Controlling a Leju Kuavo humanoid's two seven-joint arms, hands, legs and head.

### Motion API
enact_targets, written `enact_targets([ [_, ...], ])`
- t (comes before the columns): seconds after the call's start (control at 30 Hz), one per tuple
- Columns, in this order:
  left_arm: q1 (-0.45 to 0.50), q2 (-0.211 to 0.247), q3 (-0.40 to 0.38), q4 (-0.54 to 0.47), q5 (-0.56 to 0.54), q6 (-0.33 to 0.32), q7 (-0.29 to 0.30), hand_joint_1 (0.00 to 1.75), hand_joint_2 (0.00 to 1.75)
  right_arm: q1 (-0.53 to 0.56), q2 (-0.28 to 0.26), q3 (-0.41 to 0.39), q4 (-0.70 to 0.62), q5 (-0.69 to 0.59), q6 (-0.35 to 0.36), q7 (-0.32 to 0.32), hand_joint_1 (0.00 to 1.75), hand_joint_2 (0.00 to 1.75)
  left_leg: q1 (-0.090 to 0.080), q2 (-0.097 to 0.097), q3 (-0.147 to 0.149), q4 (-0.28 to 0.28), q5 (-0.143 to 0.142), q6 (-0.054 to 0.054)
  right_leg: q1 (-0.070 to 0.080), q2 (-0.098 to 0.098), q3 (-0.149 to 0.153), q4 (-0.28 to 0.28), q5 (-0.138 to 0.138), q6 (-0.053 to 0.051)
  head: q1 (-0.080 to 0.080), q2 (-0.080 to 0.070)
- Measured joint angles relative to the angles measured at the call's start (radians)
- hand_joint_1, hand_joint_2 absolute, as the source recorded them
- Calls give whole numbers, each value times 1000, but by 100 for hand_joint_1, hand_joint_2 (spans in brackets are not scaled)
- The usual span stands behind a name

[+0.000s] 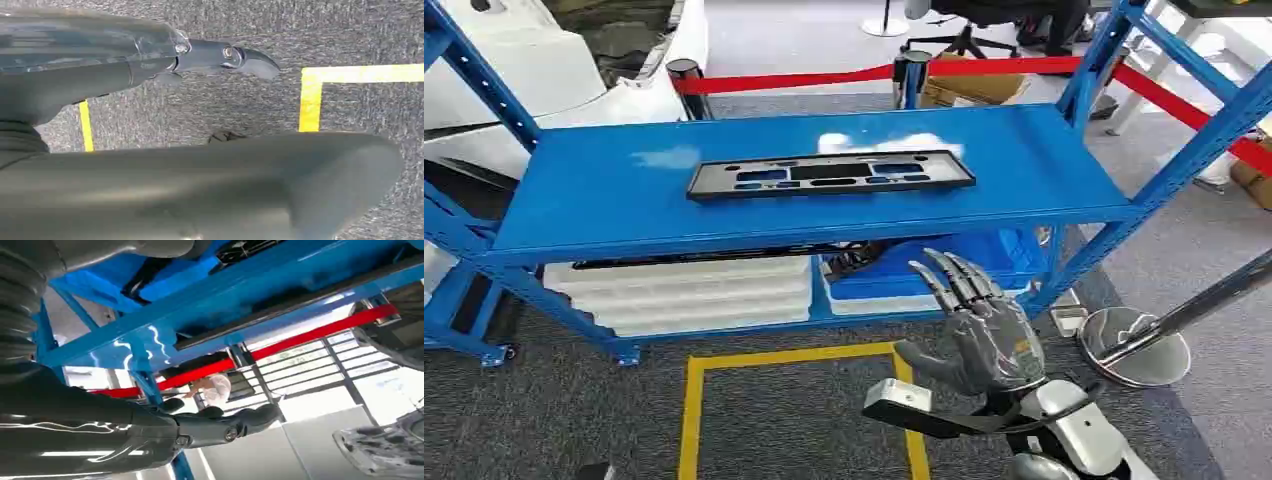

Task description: Take the parts from the cabinet and place them on the table.

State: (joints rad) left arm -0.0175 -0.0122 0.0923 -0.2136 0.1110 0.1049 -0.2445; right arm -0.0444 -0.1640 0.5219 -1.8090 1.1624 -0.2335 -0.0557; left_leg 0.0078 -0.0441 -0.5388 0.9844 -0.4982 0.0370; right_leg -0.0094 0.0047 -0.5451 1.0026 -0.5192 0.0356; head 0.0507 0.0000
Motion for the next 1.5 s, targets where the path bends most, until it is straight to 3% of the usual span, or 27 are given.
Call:
enact_targets([
  [0.03, 0, 0, 0, 0, -2, 0, 0, 0, 0, -1, 0, 0, -1, 0, 0, -1, 0, 175, 2, 1, 0, 0, 0, 2, -1, 0, -23, 49, -31, 3, 1, 0],
  [0.1, 0, -1, 2, 0, -5, 0, 0, 0, 0, 4, 0, 0, -1, -3, 0, -3, 0, 175, 2, 2, -1, 0, -1, 3, -6, 0, -108, 221, -111, 11, 0, 0],
  [0.13, 2, -1, 2, 0, -8, 0, 1, 0, 0, 8, 0, -1, -1, -4, 1, -8, 0, 175, 2, 2, -1, 0, -2, 2, -7, 0, -146, 292, -128, 13, 0, 0],
  [0.2, 3, -1, 2, 0, -13, 0, 1, 0, 0, 11, 0, 0, -1, -5, 1, -10, 0, 175, 3, 2, 2, 0, -6, 1, -8, 0, -160, 301, -104, 16, 0, 0],
  [0.27, 3, -3, 2, 0, -15, 0, 1, 0, 0, 12, 0, 0, -1, -8, 2, -10, 0, 175, 4, 0, 9, 1, -11, -4, -9, 0, -121, 209, -38, 18, 0, 0],
  [0.3, 3, -4, 2, 0, -16, 0, 1, 0, 0, 12, 0, -1, -2, -8, 2, -11, 0, 175, 6, -2, 18, 1, -17, -9, -9, 0, -75, 102, 20, 16, 0, 0],
  [0.33, 3, -4, 2, 0, -16, 0, 1, 0, 0, 12, 0, 0, -2, -9, 2, -11, 0, 175, 6, -2, 21, 1, -24, -15, -9, 2, -41, 19, 55, 14, 0, 0],
  [0.47, 2, -5, 6, 3, -16, -2, 0, 0, 0, 15, 0, 0, -5, -11, 3, -11, 0, 175, 4, -3, 16, 1, -33, -37, -1, 10, -36, 4, 25, -17, -1, 0],
  [0.53, 0, -5, 7, 3, -16, -1, 0, 0, 0, 15, 1, 0, -10, -11, 3, -11, 0, 175, 5, 5, 23, 9, -48, -49, -8, 5, -20, -7, 23, -29, -1, 0],
  [0.57, -2, -7, 7, 3, -16, -2, 0, 0, 0, 13, 1, 0, -11, -11, 2, -11, 0, 175, 4, 18, 1, 54, -67, -51, -8, 0, -12, -10, 17, -38, -6, 0],
  [0.67, -2, -7, 8, 3, -18, -2, 0, 0, 0, 18, 1, 0, -13, -14, 2, -13, 0, 175, 6, 29, -147, 305, -149, -58, -6, -9, 7, -10, -2, -45, -7, 0],
  [0.7, 1, -7, 8, 3, -19, -2, 0, 0, 0, 18, 1, 0, -13, -14, 2, -13, 0, 175, 7, 30, -177, 341, -142, -59, -6, -9, 15, -10, -9, -45, -7, 0],
  [0.73, 4, -7, 8, 3, -23, -2, 0, 0, 0, 19, 1, 0, -13, -15, 2, -14, 0, 175, 7, 31, -182, 325, -110, -59, -6, -9, 28, -10, -18, -43, -7, 0],
  [0.8, 5, -7, 8, 3, -27, -2, 0, 0, 0, 20, 1, 0, -13, -18, 2, -15, 0, 175, 9, 35, -140, 192, -2, -55, -7, -9, 58, -10, -40, -36, -7, 0],
  [0.83, 5, -7, 9, 3, -30, -2, -1, 0, 0, 20, 1, 0, -13, -23, 2, -18, 0, 0, 9, 42, -105, 89, 62, -53, -8, -10, 78, -10, -56, -30, -7, 0],
  [0.9, 3, -7, 9, 6, -34, -2, -1, 0, 0, 20, 1, 0, -13, -63, 6, -37, 0, 0, 2, 44, -81, 65, 27, -44, -2, -8, 81, -9, -67, -15, -10, 0],
  [0.97, 1, -7, 9, 6, -36, -3, 0, 0, 0, 22, 3, 0, -18, -107, -4, -79, 0, 0, -2, 39, -86, 62, 12, -28, -4, -11, 84, -15, -66, -7, -9, 0],
  [1.03, 6, -6, 10, 6, -46, -5, 0, 0, 0, 25, 8, -4, -32, -120, -21, -107, 0, 0, 6, 34, -62, 50, 5, -15, -5, -10, 87, 3, -69, 2, -8, 0],
  [1.07, 5, -6, 10, 6, -48, -4, 0, 0, 0, 25, 10, -8, -40, -124, -32, -116, 0, 0, 7, 34, -48, 43, -1, -8, -5, -9, 65, 54, -73, 6, -5, 0],
  [1.17, 2, -6, 10, 6, -49, -6, 0, 0, 0, 32, 12, -15, -47, -127, -37, -121, 0, 0, 4, 31, -27, 39, -20, 1, -5, -9, -87, 272, -147, 12, -4, 0],
  [1.2, 3, -6, 10, 6, -49, -6, 0, 0, 0, 34, 13, -18, -49, -127, -37, -121, 0, 0, 2, 29, -16, 39, -28, 2, -5, -9, -127, 310, -159, 10, -4, 0],
  [1.23, 6, -6, 10, 6, -49, -6, 0, 0, 0, 35, 14, -19, -49, -127, -37, -121, 0, 0, -1, 28, -3, 39, -38, 2, -3, -9, -145, 306, -146, 7, -5, 0],
  [1.27, 7, -6, 10, 6, -49, -6, 0, 0, 0, 35, 16, -21, -49, -127, -38, -121, 0, 0, -3, 26, 14, 39, -50, 1, 1, -9, -144, 257, -106, 0, -5, 0],
  [1.37, 7, -12, 10, 9, -49, -6, 1, 0, 0, 37, 16, -24, -55, -127, -38, -121, 0, 0, -6, 21, 51, 36, -79, 1, 23, -4, -113, 49, 76, -41, -4, 0],
  [1.4, 5, -11, 10, 11, -49, -6, 0, 0, 0, 39, 16, -24, -55, -127, -39, -121, 0, 0, -7, 17, 56, 33, -84, -6, 25, -1, -115, 52, 54, -46, -10, 0],
  [1.43, 3, -11, 10, 11, -49, -6, 2, 0, 0, 39, 17, -24, -58, -127, -39, -122, 0, 0, -3, 17, 53, 29, -89, -13, 28, 0, -109, 44, 61, -46, -9, 0],
  [1.5, 4, -12, 10, 11, -49, -8, 0, 0, 0, 38, 17, -24, -64, -127, -40, -122, 0, 0, -2, 18, 71, 26, -78, -23, 31, 1, -94, 23, 55, -59, -8, 0],
])
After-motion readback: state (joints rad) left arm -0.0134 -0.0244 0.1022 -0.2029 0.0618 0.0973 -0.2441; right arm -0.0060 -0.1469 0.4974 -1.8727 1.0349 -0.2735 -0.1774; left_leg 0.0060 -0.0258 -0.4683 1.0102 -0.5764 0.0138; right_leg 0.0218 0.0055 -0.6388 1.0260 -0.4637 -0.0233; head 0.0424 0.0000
